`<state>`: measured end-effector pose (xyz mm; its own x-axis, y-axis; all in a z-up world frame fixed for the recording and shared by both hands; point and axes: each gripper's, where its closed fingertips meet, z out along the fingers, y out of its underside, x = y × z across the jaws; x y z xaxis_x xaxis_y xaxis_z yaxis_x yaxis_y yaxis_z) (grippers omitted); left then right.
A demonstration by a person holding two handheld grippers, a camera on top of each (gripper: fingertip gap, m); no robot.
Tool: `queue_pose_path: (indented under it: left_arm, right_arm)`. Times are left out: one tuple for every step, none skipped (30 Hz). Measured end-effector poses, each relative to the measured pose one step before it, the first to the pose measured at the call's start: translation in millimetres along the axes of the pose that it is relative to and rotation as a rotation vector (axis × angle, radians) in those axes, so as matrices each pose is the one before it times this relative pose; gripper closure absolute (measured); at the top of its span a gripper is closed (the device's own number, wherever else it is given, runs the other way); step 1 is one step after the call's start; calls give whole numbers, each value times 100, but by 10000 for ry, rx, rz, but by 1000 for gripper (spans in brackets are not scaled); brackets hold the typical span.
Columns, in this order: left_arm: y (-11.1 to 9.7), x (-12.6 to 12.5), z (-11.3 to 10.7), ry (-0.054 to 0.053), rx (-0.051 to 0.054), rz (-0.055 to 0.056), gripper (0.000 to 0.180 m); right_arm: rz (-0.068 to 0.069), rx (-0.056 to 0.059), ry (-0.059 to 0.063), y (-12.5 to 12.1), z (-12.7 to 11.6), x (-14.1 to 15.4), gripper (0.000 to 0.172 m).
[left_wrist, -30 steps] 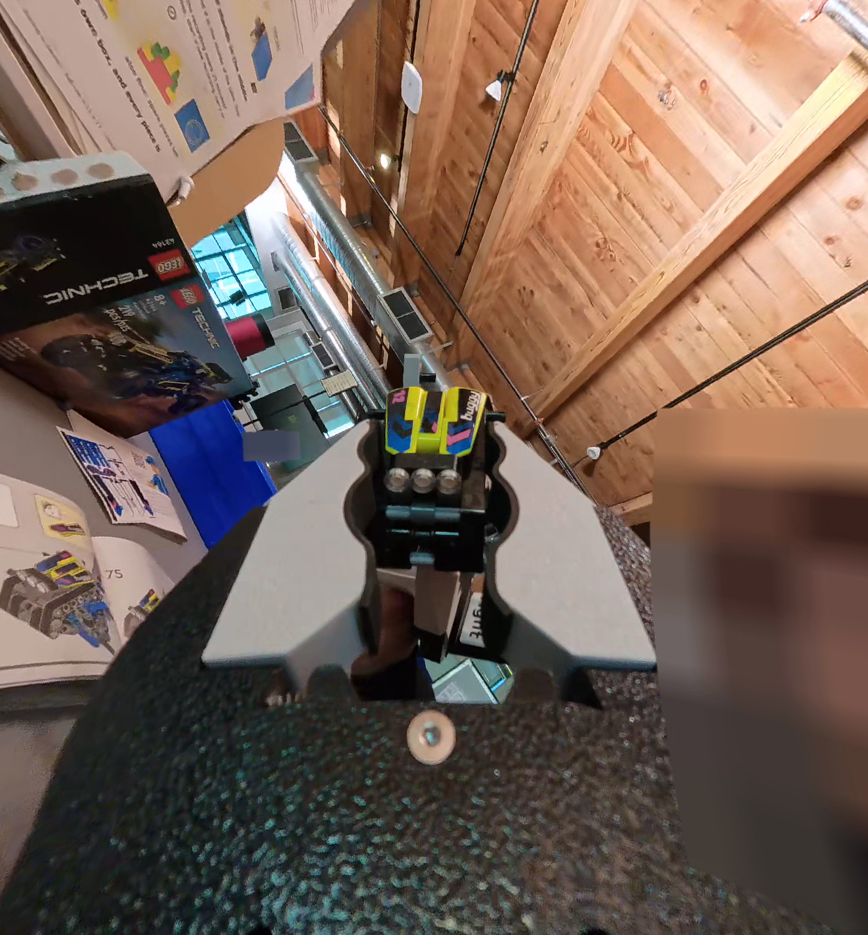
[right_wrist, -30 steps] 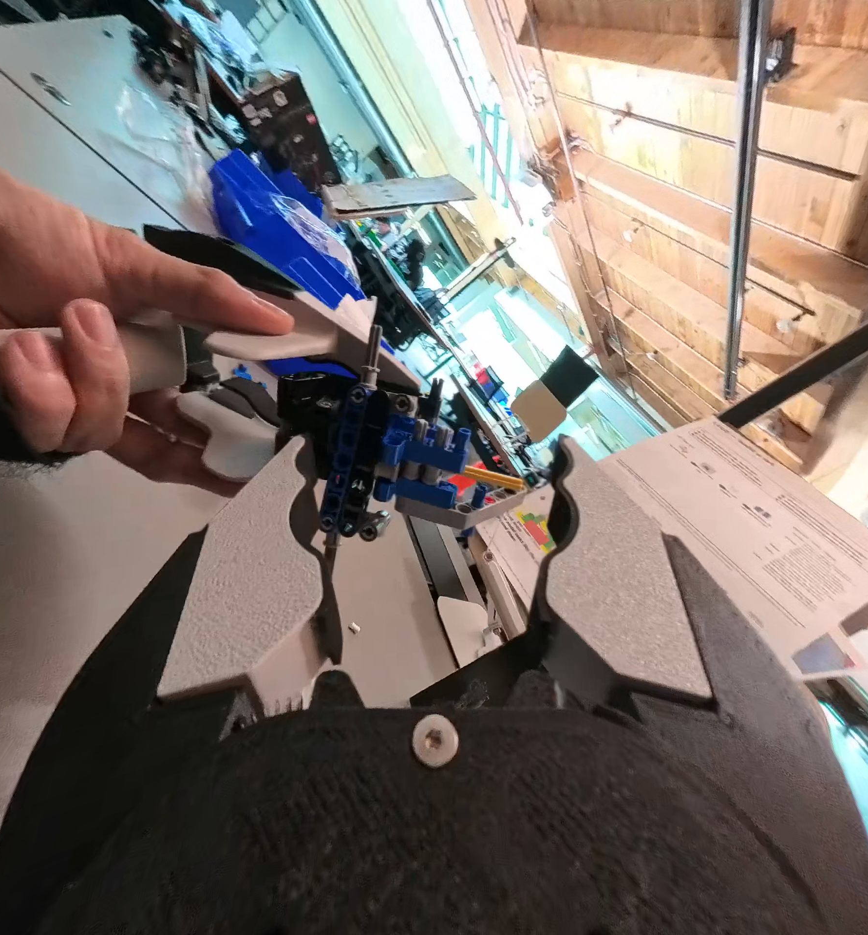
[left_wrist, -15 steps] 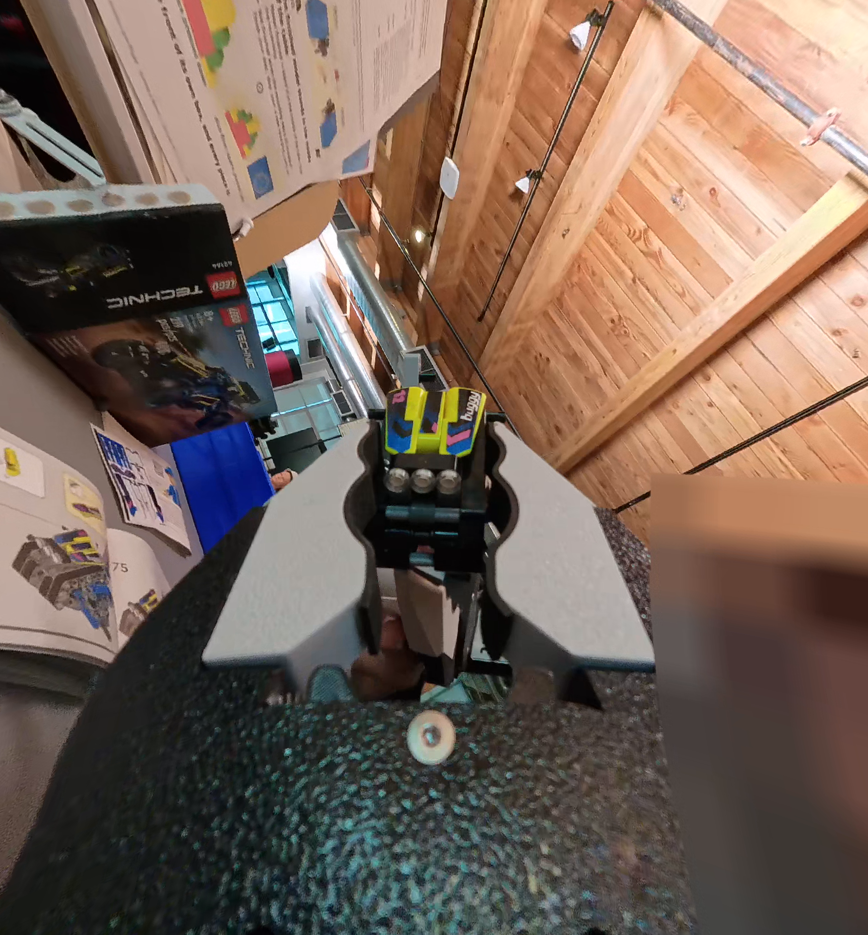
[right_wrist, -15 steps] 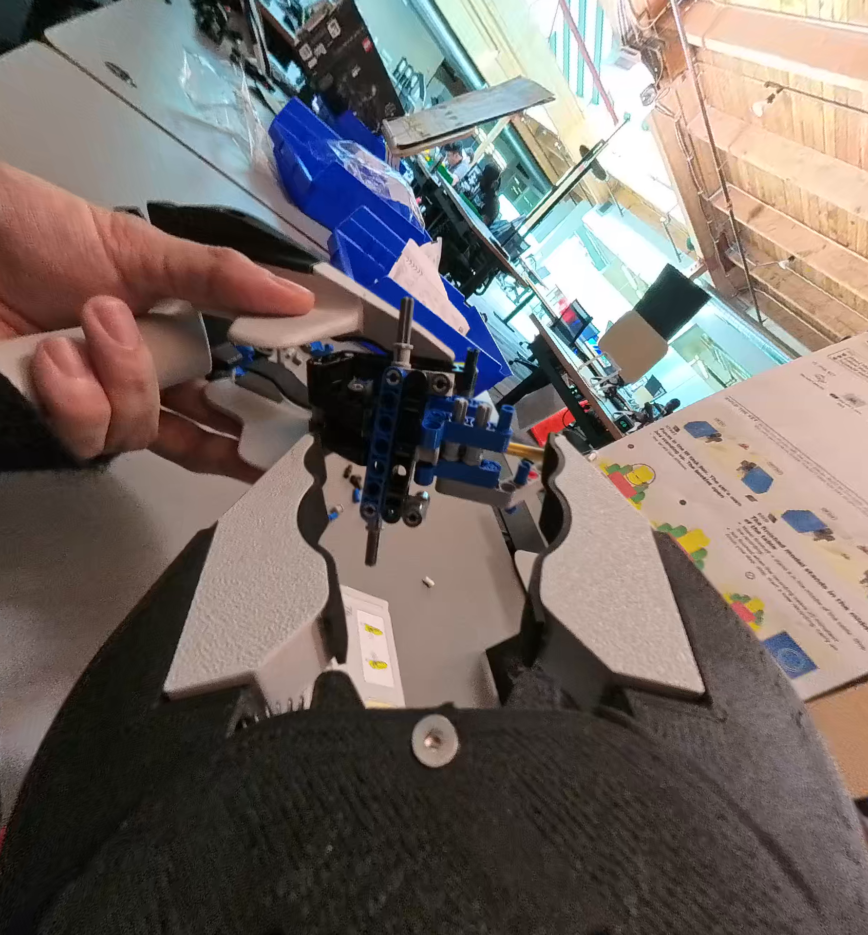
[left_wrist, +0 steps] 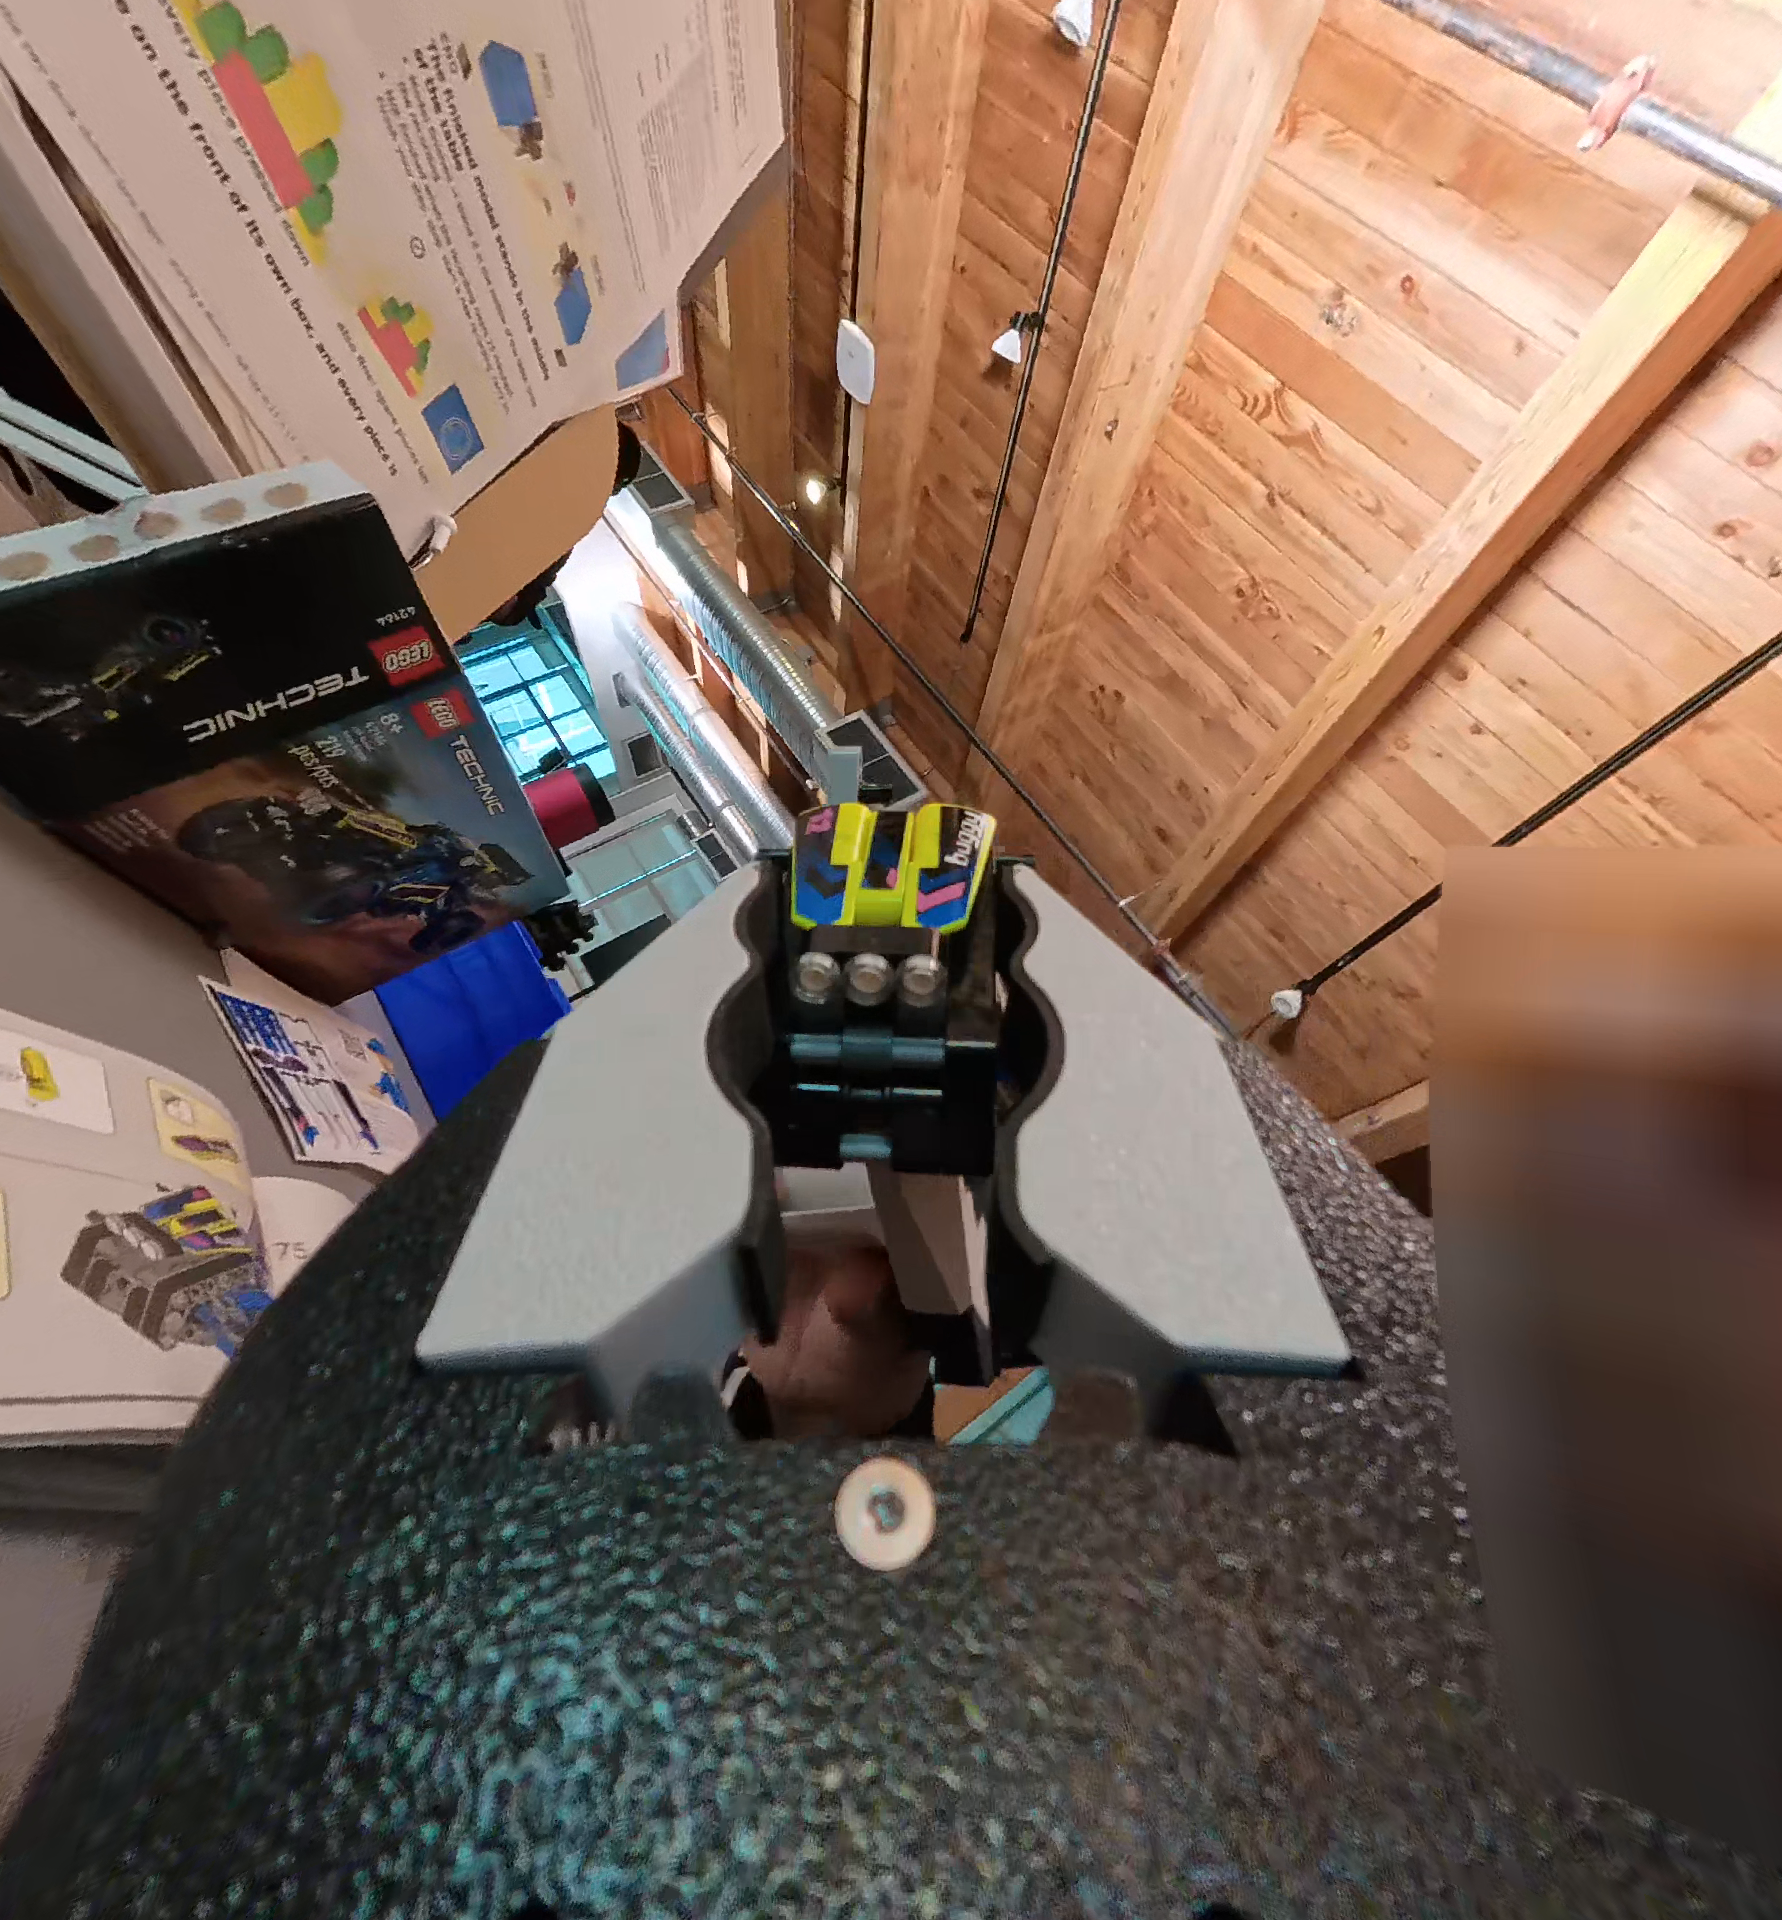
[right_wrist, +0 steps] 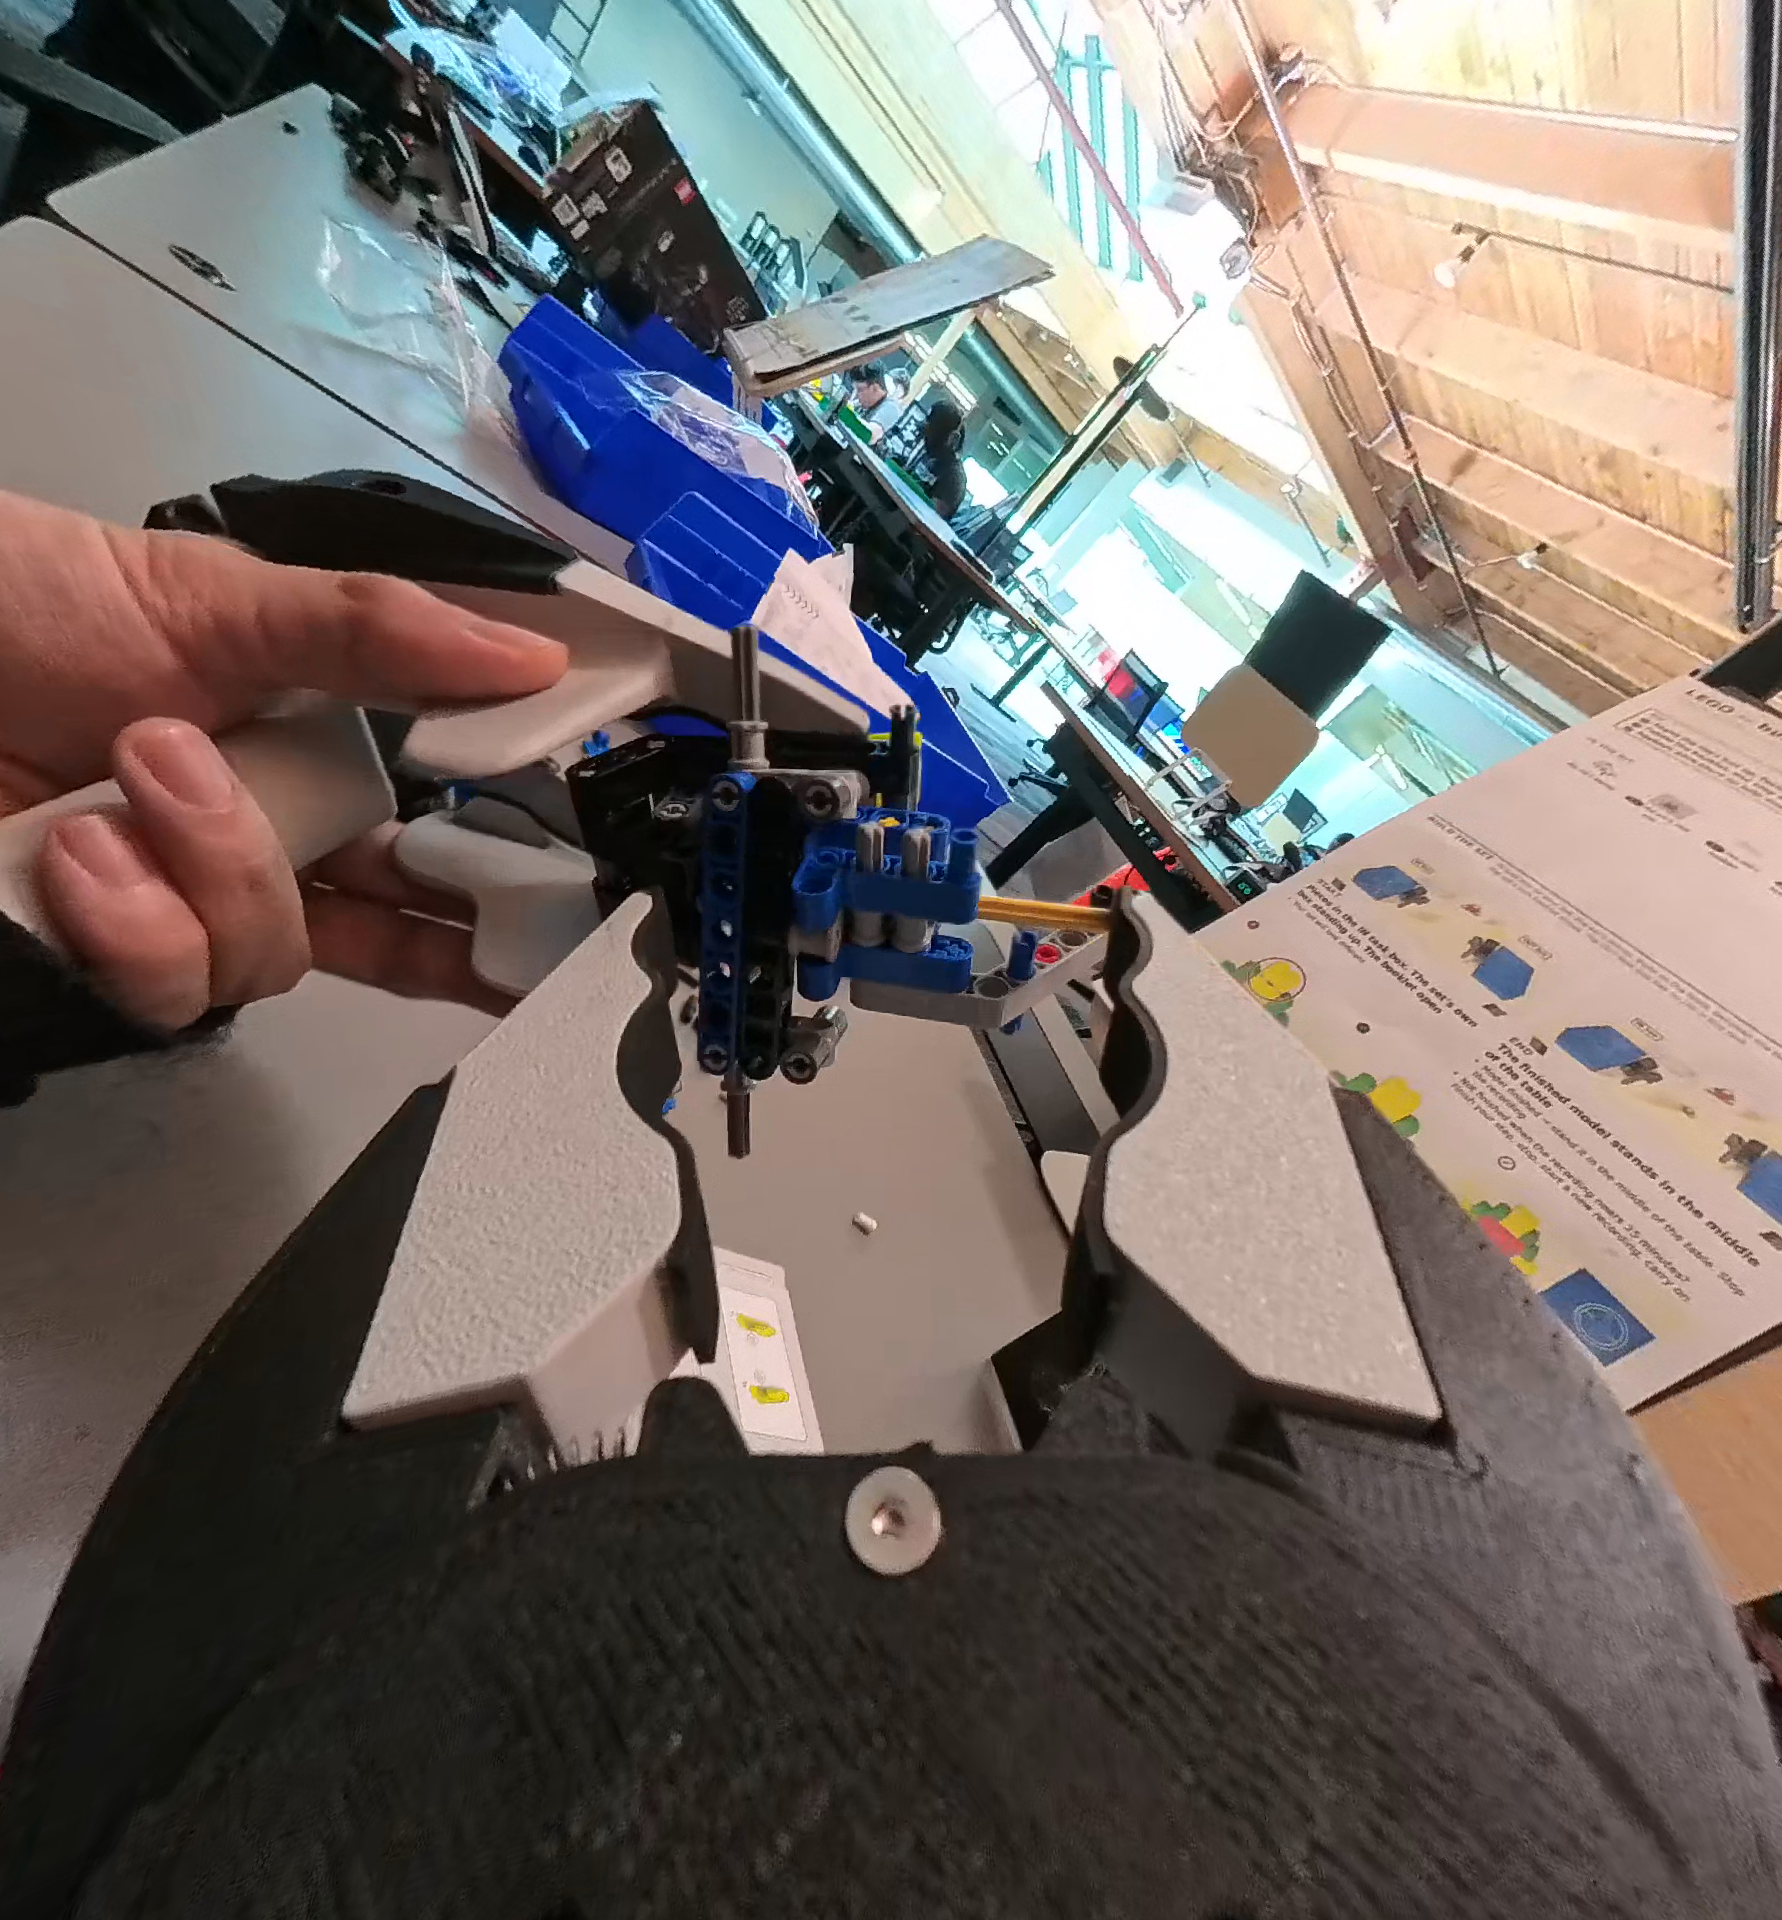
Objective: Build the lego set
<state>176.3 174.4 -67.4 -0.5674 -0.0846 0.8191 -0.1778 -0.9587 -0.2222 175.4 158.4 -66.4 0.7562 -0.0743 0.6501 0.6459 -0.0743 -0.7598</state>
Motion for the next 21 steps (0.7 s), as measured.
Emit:
queue_pose_path:
  left_arm:
    - [77, 78, 3, 51, -136, 166, 143]
    - [98, 196, 48, 127, -197, 174, 143]
    - [112, 167, 82, 149, -309, 266, 143]
    - [107, 82, 66, 136, -443, 434, 143]
    - [151, -49, -20, 74, -562, 534, 143]
    - [240, -200, -127, -35, -604, 518, 143]
    - [273, -197, -196, -69, -525, 529, 143]
    - [193, -27, -225, 7, -351, 626, 143]
    - [157, 85, -153, 44, -235, 640, 143]
    - [177, 114, -63, 31, -208, 552, 143]
    - [169, 185, 13, 55, -205, 528, 143]
    - [269, 243, 58, 99, -265, 568, 144]
    - [377, 225, 61, 86, -347, 585, 143]
    - [425, 189, 56, 48, -382, 605, 144]
    - [429, 203, 53, 47, -397, 617, 144]
    - [403, 148, 39, 10, -395, 555, 145]
    - [293, 109, 57, -32, -337, 495, 146]
    - [211, 177, 66, 14, -276, 480, 146]
    - [185, 214, 69, 61, -217, 410, 145]
    - [130, 149, 74, 66, -129, 249, 145]
    - [149, 30, 70, 36, -67, 99, 146]
  right_arm:
    - [-73, 94, -11, -81, -175, 0, 92]
    - [-36, 191, 15, -225, -269, 34, 94]
    - [84, 201, -50, -203, -359, 20, 94]
    - [273, 219, -209, -167, -476, -88, 96]
    - [483, 179, -392, 12, -611, -200, 99]
    - [763, 195, -346, 105, -691, -16, 107]
    - [1067, 277, -138, 91, -703, 381, 119]
    - [1271, 318, -39, 90, -613, 570, 127]
    - [1284, 147, -101, 355, -419, 474, 134]
    - [1027, -66, -246, 633, -254, 169, 135]
    - [650, -276, -209, 891, -120, 82, 133]
    - [343, -226, -157, 668, -64, 14, 136]
    - [251, 104, -226, 36, -82, -262, 142]
    - [310, 186, -258, -229, -66, -334, 148]
    - [322, -52, -186, 31, 11, -192, 153]
    - [156, -249, -138, 316, 37, -133, 159]
    - [-39, -354, -241, 521, 22, -368, 167]
    - [-75, -389, -149, 596, 57, -294, 172]
    - [-62, -296, -47, 488, 88, -178, 172]
    - [19, -166, 31, 360, 99, -55, 172]
    - [76, -56, 115, 236, 78, 130, 166]
